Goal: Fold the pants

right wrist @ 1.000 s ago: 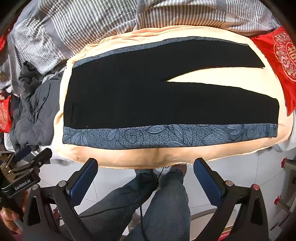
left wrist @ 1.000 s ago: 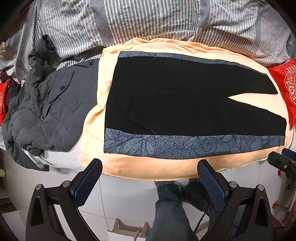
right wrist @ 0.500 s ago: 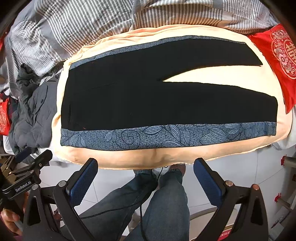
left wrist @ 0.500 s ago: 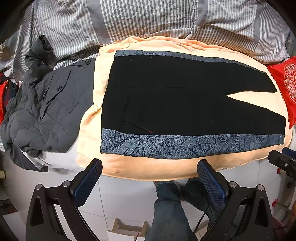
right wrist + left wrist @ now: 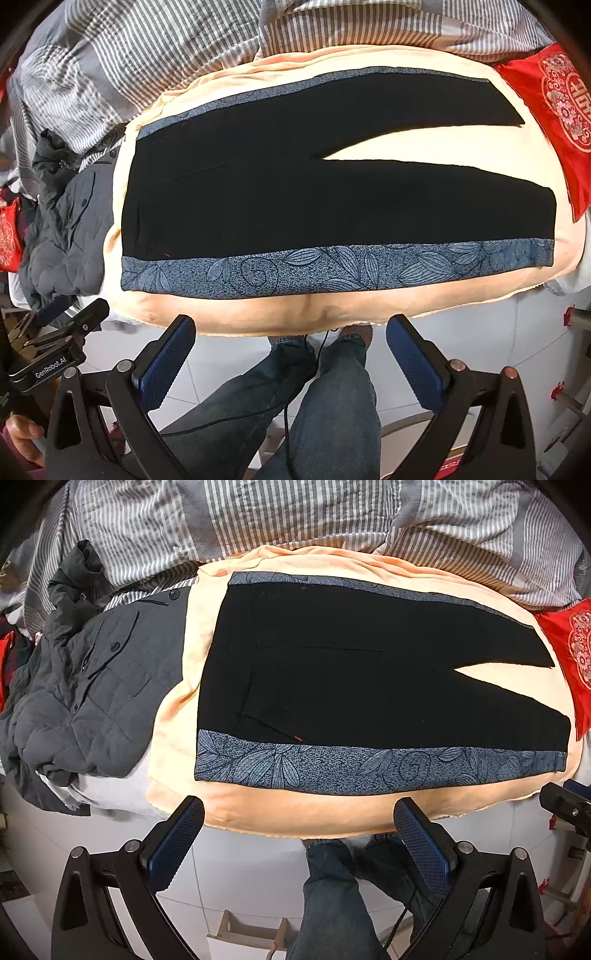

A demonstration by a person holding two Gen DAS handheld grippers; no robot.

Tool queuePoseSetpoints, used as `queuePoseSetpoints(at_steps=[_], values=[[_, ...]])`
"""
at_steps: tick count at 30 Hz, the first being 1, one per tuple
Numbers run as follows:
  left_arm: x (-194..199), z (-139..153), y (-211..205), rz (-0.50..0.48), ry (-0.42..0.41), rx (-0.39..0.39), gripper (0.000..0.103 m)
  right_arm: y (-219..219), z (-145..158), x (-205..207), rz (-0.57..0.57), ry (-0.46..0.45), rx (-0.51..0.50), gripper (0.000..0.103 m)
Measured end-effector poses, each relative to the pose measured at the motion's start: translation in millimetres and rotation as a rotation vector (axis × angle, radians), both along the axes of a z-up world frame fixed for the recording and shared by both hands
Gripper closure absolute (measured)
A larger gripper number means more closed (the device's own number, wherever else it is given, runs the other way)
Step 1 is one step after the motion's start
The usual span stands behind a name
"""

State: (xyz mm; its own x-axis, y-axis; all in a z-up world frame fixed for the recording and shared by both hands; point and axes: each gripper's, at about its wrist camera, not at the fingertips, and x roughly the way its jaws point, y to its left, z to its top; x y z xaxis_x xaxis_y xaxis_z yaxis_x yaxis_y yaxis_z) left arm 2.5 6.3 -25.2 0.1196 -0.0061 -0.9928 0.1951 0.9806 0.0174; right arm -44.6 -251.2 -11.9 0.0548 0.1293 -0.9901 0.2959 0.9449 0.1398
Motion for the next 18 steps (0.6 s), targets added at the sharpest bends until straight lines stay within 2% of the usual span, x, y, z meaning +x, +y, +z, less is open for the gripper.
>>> queuePoseSetpoints(at_steps=[5, 7, 12, 14, 17, 18], values=[[0, -14, 5, 0.027, 0.026, -0.016, 0.000, -3, -9, -4, -0.018, 0.007, 0.028, 0.000], [-1, -24, 8, 0.038, 0.043, -0.045, 0.000, -5, -14, -5, -0.035, 0.005, 0.062, 0.000], [-2, -58, 18, 0.094, 0.087, -0.089, 0.000, -15, -40, -11, -0.125, -0.015, 0.231, 0.000], [-2, -74, 23, 0.136, 0.104, -0.133, 0.000, -18, -59, -14, -0.172, -0.014, 0.310, 0.000], [-3, -93, 30, 0.184, 0.108, -0.154, 0.000, -24, -92, -20, -0.246, -0.009, 0.414, 0.000], [-3, -99, 32, 0.194, 0.105, -0.162, 0.005, -25, -103, -22, -0.268, -0.005, 0.436, 0.002]])
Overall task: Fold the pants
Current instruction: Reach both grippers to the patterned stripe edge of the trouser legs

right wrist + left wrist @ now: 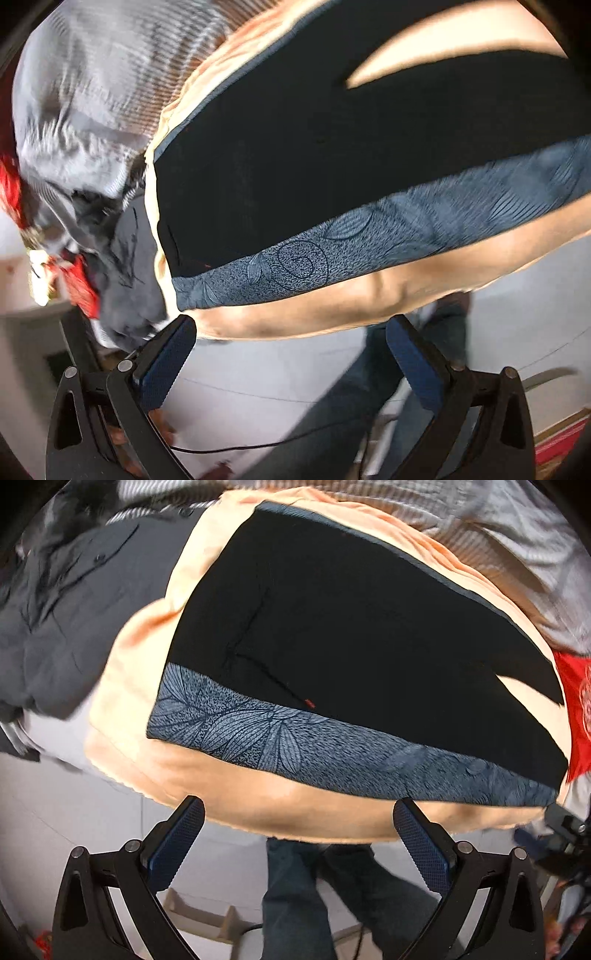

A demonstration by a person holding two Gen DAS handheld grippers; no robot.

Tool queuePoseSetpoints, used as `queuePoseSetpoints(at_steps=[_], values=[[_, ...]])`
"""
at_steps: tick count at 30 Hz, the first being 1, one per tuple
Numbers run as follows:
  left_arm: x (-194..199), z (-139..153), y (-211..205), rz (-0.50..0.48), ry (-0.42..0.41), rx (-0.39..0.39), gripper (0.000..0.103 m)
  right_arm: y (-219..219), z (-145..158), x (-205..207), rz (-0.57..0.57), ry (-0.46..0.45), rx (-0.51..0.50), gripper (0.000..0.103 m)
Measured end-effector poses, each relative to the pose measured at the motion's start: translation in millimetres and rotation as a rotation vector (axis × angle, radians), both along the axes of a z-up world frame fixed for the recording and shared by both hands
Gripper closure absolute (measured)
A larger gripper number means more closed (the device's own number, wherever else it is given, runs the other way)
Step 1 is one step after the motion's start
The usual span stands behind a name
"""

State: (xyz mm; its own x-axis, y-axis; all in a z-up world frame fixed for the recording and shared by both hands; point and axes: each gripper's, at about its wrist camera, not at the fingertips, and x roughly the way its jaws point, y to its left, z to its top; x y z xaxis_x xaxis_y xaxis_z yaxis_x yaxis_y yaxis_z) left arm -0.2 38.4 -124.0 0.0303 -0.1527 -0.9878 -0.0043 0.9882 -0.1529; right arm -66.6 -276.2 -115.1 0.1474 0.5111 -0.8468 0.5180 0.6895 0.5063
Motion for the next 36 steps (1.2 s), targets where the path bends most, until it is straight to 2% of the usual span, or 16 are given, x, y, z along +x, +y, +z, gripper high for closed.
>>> queuePoseSetpoints(at_steps=[2, 3, 4, 8, 14, 17, 19, 20, 21, 22, 24, 30, 33, 36], values=[[2, -14, 1, 0.019, 0.001, -0.036, 0.011, -2, -26, -6, -0.052, 0.007, 0.050, 0.012], [1, -21, 2, 0.029, 0.009, -0.044, 0.011, -3, -33, -9, -0.066, 0.007, 0.063, 0.023], [2, -26, 3, 0.037, 0.004, -0.054, 0.011, -3, -46, -11, -0.082, 0.012, 0.085, 0.026], [1, -41, 3, 0.043, -0.015, -0.098, 0.011, -3, -88, -20, -0.110, 0.004, 0.145, 0.027], [-5, -59, 9, 0.070, 0.008, -0.137, 0.011, -9, -122, -23, -0.183, -0.068, 0.239, 0.030], [-6, -63, 12, 0.066, 0.016, -0.156, 0.011, -12, -132, -22, -0.235, -0.109, 0.296, 0.035], [-5, -64, 11, 0.056, 0.018, -0.161, 0.011, -12, -137, -18, -0.268, -0.131, 0.332, 0.042], [-5, -64, 11, 0.053, 0.017, -0.162, 0.011, -13, -138, -16, -0.280, -0.139, 0.349, 0.045], [-5, -65, 11, 0.051, 0.016, -0.165, 0.011, -13, -139, -14, -0.291, -0.145, 0.366, 0.057], [-4, -65, 11, 0.049, 0.021, -0.171, 0.011, -13, -140, -10, -0.304, -0.152, 0.396, 0.079], [-4, -65, 10, 0.051, 0.024, -0.186, 0.011, -13, -137, -6, -0.316, -0.158, 0.432, 0.095], [-6, -58, 17, 0.126, 0.029, -0.307, 0.010, -11, -85, 11, -0.273, -0.257, 0.503, 0.095], [-1, -55, 25, 0.217, 0.028, -0.393, 0.011, -12, -70, 18, -0.264, -0.263, 0.517, 0.095], [8, -55, 29, 0.257, 0.014, -0.419, 0.011, -17, -65, 15, -0.249, -0.259, 0.521, 0.095]])
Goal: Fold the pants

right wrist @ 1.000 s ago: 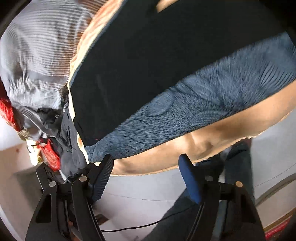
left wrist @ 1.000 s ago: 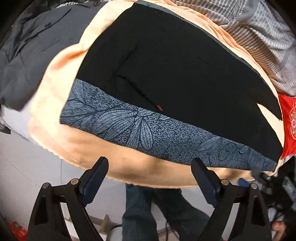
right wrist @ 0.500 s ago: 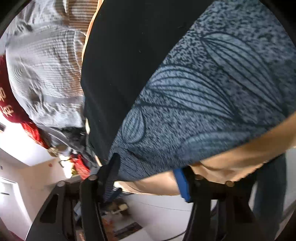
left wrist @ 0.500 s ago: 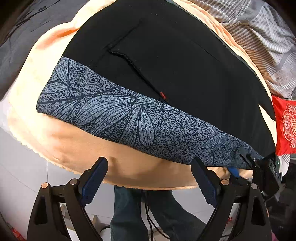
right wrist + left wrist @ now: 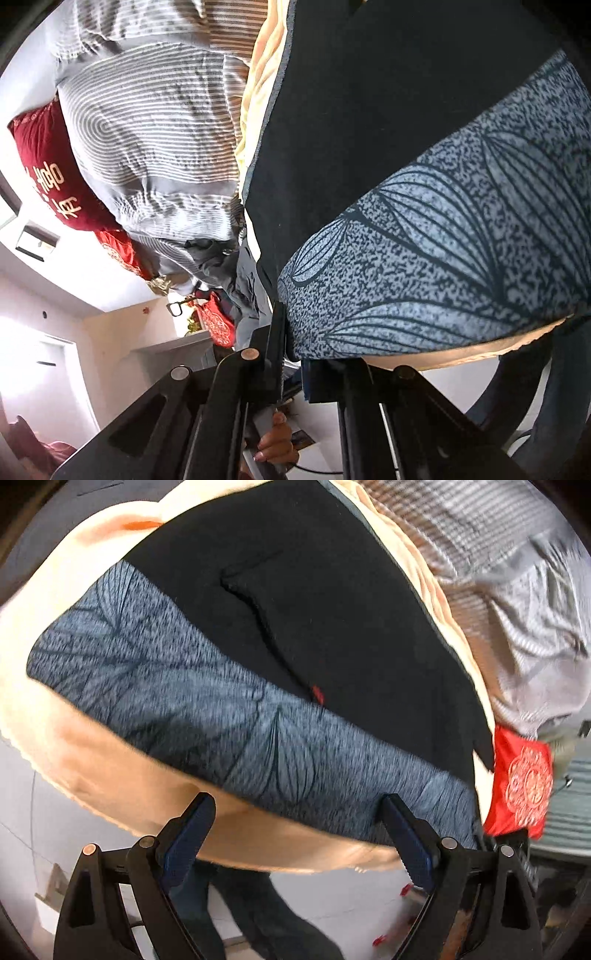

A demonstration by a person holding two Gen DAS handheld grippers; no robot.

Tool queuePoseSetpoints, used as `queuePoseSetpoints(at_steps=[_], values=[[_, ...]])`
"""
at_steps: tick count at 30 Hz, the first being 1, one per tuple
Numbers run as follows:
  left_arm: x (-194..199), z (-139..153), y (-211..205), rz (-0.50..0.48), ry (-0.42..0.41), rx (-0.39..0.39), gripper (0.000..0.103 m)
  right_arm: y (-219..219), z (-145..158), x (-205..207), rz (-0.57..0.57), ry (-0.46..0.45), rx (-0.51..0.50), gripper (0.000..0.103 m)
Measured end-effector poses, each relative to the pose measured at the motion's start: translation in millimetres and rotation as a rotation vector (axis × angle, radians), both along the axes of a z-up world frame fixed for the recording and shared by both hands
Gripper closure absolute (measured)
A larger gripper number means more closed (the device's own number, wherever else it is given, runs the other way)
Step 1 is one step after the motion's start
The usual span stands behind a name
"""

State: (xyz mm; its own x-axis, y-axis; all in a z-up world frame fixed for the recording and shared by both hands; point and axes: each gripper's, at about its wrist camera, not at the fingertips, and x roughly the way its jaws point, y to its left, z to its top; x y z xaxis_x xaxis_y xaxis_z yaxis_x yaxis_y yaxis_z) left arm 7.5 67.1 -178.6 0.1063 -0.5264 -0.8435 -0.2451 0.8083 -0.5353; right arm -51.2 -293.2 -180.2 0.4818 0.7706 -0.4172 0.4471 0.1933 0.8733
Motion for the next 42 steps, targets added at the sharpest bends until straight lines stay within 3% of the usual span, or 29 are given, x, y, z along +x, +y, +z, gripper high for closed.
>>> queuePoseSetpoints(at_steps=[4, 6, 7, 9, 12, 19, 25, 29, 33, 38, 42], values=[[13, 1, 12, 0.051, -0.020, 0.004, 0.011, -4, 4, -2, 0.026, 0.014, -0.013, 0.095], [20, 0, 20, 0.079, -0.021, 0.004, 0.038, -2, 2, -4, 0.037, 0.027, -0.025, 0.095], [24, -4, 23, 0.081, -0.006, 0.000, 0.045, -3, 2, -5, 0.045, 0.034, -0.036, 0.095], [27, -8, 33, 0.088, 0.010, -0.030, 0.078, -5, 1, -9, 0.054, 0.045, -0.052, 0.095], [28, 5, 40, 0.070, -0.013, -0.036, 0.085, -6, 8, -4, 0.071, 0.065, -0.093, 0.096], [66, 76, 27, -0.030, -0.149, -0.004, 0.087, -13, 60, 44, 0.135, -0.013, -0.198, 0.096], [145, 94, 4, -0.039, -0.222, 0.029, 0.086, -29, 82, 137, 0.260, -0.074, -0.262, 0.096], [196, 75, -11, -0.008, -0.237, 0.101, 0.086, -43, 56, 209, 0.325, -0.050, -0.268, 0.096], [239, 42, -30, 0.011, -0.214, 0.191, 0.084, -50, 6, 277, 0.361, 0.025, -0.265, 0.096], [268, 3, -39, 0.070, -0.146, 0.242, 0.079, -56, -55, 319, 0.420, 0.114, -0.265, 0.095], [270, 13, -43, 0.088, -0.131, 0.275, 0.079, -58, -79, 331, 0.437, 0.133, -0.244, 0.094]])
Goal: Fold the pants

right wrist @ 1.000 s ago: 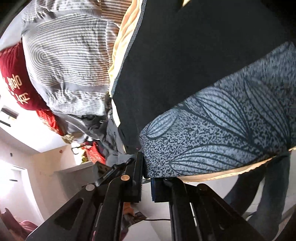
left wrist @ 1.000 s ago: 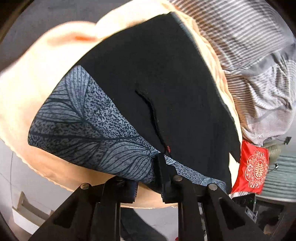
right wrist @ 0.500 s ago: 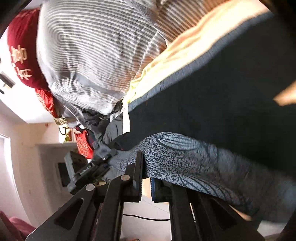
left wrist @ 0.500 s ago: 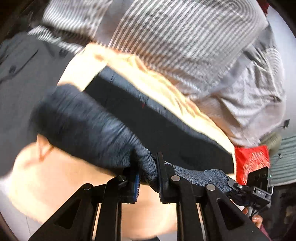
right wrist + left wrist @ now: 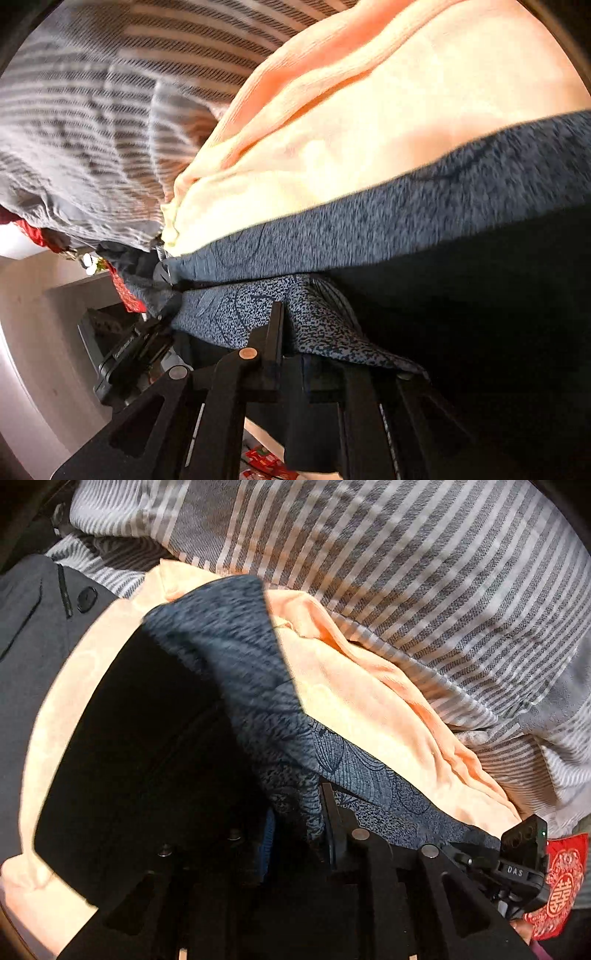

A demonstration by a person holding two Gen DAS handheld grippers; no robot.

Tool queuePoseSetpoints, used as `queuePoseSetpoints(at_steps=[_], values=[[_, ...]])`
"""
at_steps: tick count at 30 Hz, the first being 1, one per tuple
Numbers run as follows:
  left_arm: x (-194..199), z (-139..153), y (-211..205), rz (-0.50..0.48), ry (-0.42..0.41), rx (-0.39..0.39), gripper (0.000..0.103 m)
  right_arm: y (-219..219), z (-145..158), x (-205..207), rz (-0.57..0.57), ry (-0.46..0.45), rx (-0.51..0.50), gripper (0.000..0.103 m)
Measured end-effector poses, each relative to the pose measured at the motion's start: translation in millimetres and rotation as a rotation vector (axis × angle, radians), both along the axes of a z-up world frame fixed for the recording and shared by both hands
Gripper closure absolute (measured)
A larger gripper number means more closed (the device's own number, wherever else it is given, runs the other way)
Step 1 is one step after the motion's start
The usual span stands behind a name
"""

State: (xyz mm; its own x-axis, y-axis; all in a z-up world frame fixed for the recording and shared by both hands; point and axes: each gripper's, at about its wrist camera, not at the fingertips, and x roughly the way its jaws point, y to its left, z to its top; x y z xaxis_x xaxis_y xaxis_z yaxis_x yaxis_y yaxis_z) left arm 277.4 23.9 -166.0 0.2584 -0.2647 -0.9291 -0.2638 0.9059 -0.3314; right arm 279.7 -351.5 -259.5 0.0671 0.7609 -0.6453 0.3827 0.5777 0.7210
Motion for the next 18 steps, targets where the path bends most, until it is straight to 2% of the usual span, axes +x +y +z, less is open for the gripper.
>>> queuePoseSetpoints(at_steps=[2, 3, 4, 5, 6, 7, 8, 9, 12, 15, 17, 18], values=[[-5, 17, -2, -0.006, -0.017, 0.017, 0.079, -2, 1, 3, -0.004, 0.006, 0.023, 0.089], [-8, 24, -3, -0.013, -0.022, 0.024, 0.079, -4, 3, 3, 0.003, 0.003, 0.025, 0.083], [-12, 33, -5, -0.026, -0.031, 0.041, 0.079, -4, 8, 5, 0.022, -0.008, 0.017, 0.072], [-15, 43, -9, -0.042, -0.048, 0.086, 0.070, -2, 14, 7, 0.046, -0.026, 0.007, 0.064], [-17, 52, -11, -0.048, -0.067, 0.133, 0.043, -2, 21, 10, 0.068, -0.044, 0.002, 0.045], [-22, 63, -13, -0.045, -0.099, 0.192, 0.032, 0, 30, 12, 0.083, -0.069, 0.002, 0.032], [-28, 75, -13, -0.037, -0.146, 0.241, 0.026, -1, 38, 14, 0.089, -0.088, 0.001, 0.031], [-28, 81, -16, -0.040, -0.166, 0.264, 0.026, 0, 48, 15, 0.094, -0.105, -0.004, 0.030], [-31, 75, -33, -0.106, -0.117, 0.300, 0.026, 1, 71, 9, 0.099, -0.137, -0.013, 0.030], [-37, 45, -62, -0.215, -0.054, 0.354, 0.026, 10, 93, -16, 0.157, -0.182, 0.034, 0.030], [-38, 16, -81, -0.256, -0.011, 0.392, 0.026, 22, 89, -31, 0.219, -0.158, 0.040, 0.030], [-38, 5, -86, -0.263, 0.014, 0.408, 0.026, 28, 81, -39, 0.266, -0.136, -0.004, 0.030]])
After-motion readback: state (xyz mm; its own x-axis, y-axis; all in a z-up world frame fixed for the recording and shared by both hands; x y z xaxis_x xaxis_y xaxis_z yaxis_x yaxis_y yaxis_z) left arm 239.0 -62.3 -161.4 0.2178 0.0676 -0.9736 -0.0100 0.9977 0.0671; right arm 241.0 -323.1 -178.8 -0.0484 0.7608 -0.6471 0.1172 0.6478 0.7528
